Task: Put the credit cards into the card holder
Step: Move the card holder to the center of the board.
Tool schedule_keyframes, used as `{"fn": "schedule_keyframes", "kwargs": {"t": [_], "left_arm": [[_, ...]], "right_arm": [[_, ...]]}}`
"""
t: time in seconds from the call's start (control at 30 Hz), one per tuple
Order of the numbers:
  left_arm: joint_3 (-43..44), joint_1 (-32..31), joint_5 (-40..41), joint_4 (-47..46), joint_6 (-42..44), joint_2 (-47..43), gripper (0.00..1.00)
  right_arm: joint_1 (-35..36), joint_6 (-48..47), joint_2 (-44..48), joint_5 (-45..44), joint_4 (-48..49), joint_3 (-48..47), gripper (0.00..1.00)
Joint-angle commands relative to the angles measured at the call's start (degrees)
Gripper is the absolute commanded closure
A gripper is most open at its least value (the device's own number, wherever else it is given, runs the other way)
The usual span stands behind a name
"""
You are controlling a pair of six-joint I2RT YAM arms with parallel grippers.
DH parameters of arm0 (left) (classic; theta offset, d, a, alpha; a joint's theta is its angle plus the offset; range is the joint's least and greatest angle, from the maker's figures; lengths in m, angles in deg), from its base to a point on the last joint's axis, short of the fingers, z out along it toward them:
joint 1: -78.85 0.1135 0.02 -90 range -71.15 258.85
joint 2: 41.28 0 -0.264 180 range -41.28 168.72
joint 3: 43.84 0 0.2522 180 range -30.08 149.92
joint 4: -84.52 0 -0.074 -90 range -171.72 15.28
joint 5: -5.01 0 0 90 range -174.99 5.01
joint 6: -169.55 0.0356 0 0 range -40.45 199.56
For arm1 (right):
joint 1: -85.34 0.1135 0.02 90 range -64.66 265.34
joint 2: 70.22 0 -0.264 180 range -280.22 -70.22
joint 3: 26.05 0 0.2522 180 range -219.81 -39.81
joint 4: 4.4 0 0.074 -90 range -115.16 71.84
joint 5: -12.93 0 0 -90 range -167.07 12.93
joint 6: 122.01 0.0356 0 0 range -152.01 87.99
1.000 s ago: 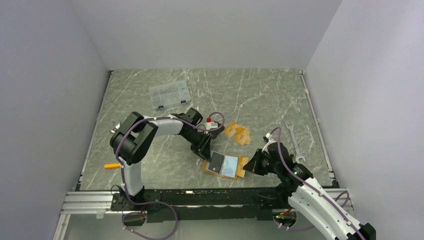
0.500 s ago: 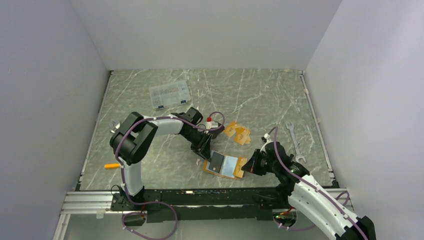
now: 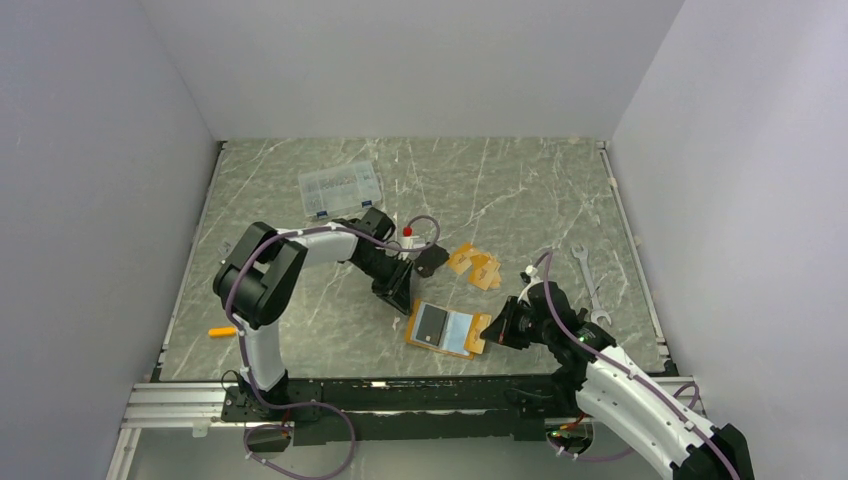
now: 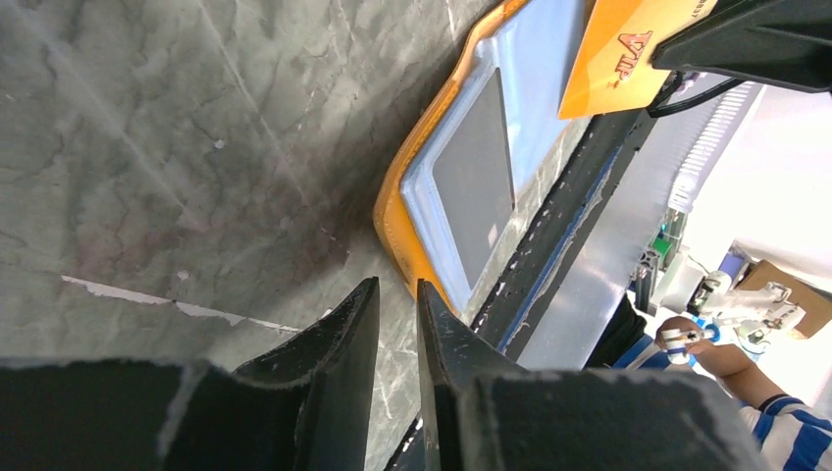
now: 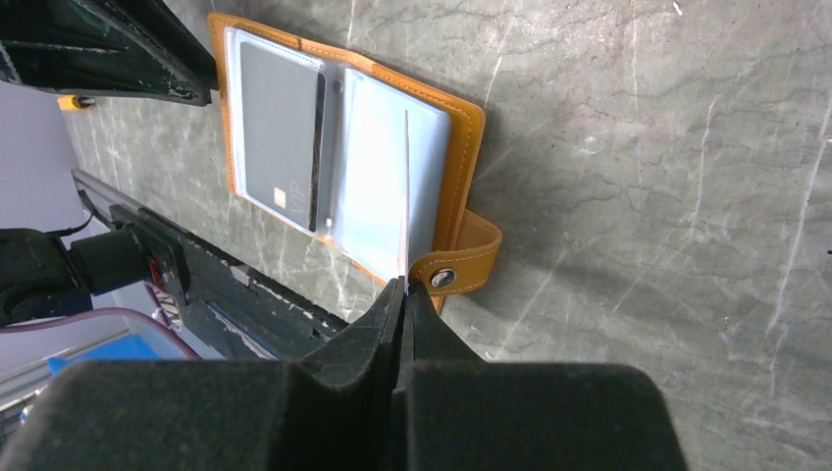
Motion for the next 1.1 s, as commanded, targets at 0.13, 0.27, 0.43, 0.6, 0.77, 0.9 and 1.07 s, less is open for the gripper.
{"fn": "schedule_keyframes", "kwargs": {"t": [0.13, 0.27, 0.43, 0.6, 0.77, 0.9, 1.07], "left_arm": [[1.6, -0.6, -8.9, -2.8, -1.6, -0.1, 0.65], [1.5, -1.3, -10.0, -3.7, -2.6, 1.5, 0.56], [3.0, -1.8, -10.2, -3.4, -2.9, 4.4, 0.55], [3.1, 0.7, -5.2, 0.9, -0.3, 3.0, 0.58], [3.9, 3.8, -0.9, 4.6, 3.1, -2.1, 0.54], [0.6, 3.6, -0.8, 1.5, 1.7, -3.2, 0.52], [2.6, 0.5, -4.0, 1.4, 1.0, 3.6, 0.5]], "right_arm": [[0.3, 1.0, 0.6, -1.2, 1.2, -0.1, 1.0], [0.3, 1.1, -0.3, -1.7, 0.6, -0.3, 1.0], [0.3, 1.2, -1.0, -2.0, 0.4, -0.1, 1.0], [0.3, 1.6, 0.5, -2.1, -0.8, 0.4, 1.0], [0.2, 1.9, -0.6, -2.2, -0.7, 0.8, 1.0], [0.3, 1.3, -2.3, -1.9, -0.2, 0.2, 1.0], [0.2, 1.8, -1.3, -2.7, -1.0, 0.4, 1.0]]}}
